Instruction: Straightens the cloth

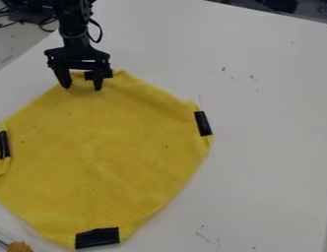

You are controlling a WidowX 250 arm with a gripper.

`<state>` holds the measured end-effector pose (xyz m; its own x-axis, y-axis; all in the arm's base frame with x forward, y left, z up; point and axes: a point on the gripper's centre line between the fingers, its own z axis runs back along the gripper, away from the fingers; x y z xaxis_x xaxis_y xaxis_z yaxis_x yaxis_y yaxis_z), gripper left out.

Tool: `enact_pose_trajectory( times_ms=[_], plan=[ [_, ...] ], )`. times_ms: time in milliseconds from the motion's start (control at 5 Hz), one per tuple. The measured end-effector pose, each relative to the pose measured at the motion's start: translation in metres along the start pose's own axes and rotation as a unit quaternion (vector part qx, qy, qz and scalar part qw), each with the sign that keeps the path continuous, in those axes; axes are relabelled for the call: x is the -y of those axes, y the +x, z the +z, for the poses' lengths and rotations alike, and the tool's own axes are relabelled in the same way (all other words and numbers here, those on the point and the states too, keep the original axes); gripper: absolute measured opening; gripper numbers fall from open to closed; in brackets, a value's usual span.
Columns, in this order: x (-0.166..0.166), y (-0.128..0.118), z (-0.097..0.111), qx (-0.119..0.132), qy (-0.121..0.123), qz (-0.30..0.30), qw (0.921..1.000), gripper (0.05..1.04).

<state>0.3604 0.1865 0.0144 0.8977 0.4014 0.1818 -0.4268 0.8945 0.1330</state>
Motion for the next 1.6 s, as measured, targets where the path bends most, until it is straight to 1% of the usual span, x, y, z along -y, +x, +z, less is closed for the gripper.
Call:
enact_pose_trajectory(
  times_ms=[400, 600, 800, 1000, 1200, 1400, 1600],
  plan=[
    [-0.010, 0.020, -0.012, 0.010, -0.014, 0.020, 0.9997, 0.999],
    [-0.018, 0.031, -0.018, 0.021, -0.020, 0.033, 0.9990, 0.999],
    [-0.019, 0.034, -0.018, 0.039, -0.020, 0.039, 0.9983, 0.999],
    [-0.014, 0.024, -0.012, 0.013, -0.005, 0.023, 0.9996, 1.001],
    [-0.008, 0.014, -0.002, -0.016, 0.005, -0.020, 0.9997, 1.000],
    [0.004, 0.018, 0.014, 0.001, -0.017, -0.044, 0.9989, 0.999],
    [0.014, 0.020, 0.016, 0.004, -0.052, -0.068, 0.9963, 0.999]
  ],
)
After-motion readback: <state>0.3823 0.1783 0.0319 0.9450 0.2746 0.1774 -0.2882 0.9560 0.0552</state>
